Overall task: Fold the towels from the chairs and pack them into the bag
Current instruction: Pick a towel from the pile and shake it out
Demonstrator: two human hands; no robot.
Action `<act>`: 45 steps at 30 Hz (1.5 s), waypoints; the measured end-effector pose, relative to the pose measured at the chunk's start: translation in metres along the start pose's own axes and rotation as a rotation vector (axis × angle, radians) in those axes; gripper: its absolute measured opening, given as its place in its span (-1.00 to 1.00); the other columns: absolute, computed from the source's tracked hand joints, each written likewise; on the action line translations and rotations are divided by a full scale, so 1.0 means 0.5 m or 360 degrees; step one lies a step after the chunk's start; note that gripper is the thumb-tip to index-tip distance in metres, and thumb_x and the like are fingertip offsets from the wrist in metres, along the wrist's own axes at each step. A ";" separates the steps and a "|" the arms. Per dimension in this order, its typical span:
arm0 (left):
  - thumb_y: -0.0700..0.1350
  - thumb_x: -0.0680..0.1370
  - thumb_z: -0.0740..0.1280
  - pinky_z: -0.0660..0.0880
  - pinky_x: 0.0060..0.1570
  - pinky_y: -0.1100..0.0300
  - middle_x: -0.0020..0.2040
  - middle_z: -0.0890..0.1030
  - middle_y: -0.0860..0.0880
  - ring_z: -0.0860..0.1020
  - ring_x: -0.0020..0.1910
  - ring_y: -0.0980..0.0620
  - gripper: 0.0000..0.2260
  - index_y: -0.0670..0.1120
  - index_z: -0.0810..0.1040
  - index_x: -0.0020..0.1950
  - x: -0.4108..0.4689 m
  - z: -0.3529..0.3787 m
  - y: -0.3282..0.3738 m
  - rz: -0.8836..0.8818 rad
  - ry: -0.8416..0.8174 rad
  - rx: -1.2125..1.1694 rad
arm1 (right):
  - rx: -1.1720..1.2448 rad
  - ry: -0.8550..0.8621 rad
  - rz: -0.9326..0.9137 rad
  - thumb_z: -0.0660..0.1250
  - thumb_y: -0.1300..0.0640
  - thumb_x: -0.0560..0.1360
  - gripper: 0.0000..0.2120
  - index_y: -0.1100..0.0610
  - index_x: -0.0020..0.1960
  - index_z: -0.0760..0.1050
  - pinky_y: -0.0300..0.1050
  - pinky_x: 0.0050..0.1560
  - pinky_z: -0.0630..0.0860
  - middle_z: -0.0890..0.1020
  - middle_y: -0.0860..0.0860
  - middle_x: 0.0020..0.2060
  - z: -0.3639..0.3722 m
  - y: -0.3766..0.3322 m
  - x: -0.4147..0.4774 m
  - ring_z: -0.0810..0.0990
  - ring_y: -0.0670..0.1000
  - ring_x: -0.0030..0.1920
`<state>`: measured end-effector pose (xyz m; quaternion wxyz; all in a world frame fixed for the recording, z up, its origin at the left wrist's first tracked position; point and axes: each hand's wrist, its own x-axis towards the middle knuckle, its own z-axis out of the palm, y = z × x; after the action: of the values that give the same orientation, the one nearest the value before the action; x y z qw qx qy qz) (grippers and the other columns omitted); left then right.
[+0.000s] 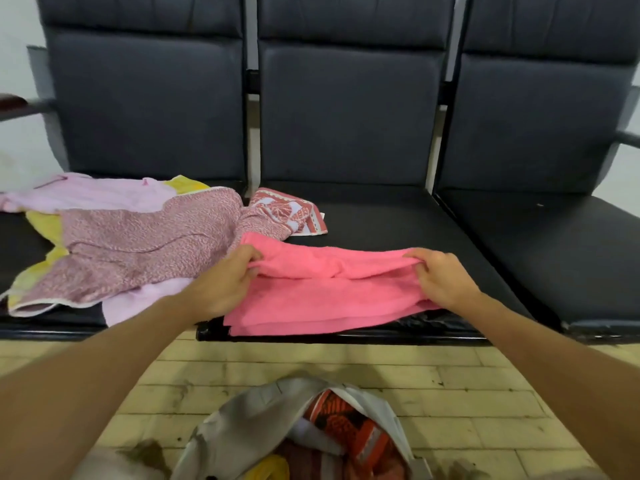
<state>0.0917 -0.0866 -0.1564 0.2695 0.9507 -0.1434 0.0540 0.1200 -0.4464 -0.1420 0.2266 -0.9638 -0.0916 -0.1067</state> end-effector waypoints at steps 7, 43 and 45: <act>-0.14 0.65 0.17 0.34 -0.24 0.28 -0.07 0.51 0.03 0.45 -0.17 0.13 -0.90 -0.14 0.43 0.08 -0.067 -0.061 0.059 -0.0058 0.0209 -0.0299 | 0.0067 0.0130 0.0056 0.15 0.34 0.57 -0.73 0.19 0.07 0.61 -0.03 -0.12 0.43 0.66 0.12 -0.16 -0.070 0.031 -0.060 0.58 0.17 -0.13; -0.24 0.57 0.28 0.59 -0.25 0.07 -0.03 0.58 -0.20 0.57 -0.12 -0.16 -0.85 -0.21 0.45 0.13 -0.064 -0.071 0.072 -0.1263 0.0075 -0.1264 | 0.0272 -0.0651 0.1050 0.31 0.26 0.42 -0.67 0.26 0.17 0.38 0.05 0.08 0.53 0.50 0.20 0.16 -0.042 -0.096 -0.047 0.53 0.20 0.16; -0.25 0.53 0.33 0.58 -0.47 0.09 -0.17 0.56 -0.16 0.54 -0.26 -0.09 -0.89 -0.14 0.46 0.02 -0.078 -0.096 0.070 -0.1465 0.0004 -0.1723 | 0.0424 -0.0658 0.1064 0.30 0.32 0.38 -0.65 0.31 0.16 0.43 0.11 0.10 0.56 0.53 0.23 0.13 -0.039 -0.099 -0.041 0.56 0.22 0.12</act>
<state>0.0426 -0.0802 -0.1052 0.6997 0.6472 0.2666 -0.1432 0.0863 -0.4145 -0.1094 0.3484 -0.9038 0.1699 0.1815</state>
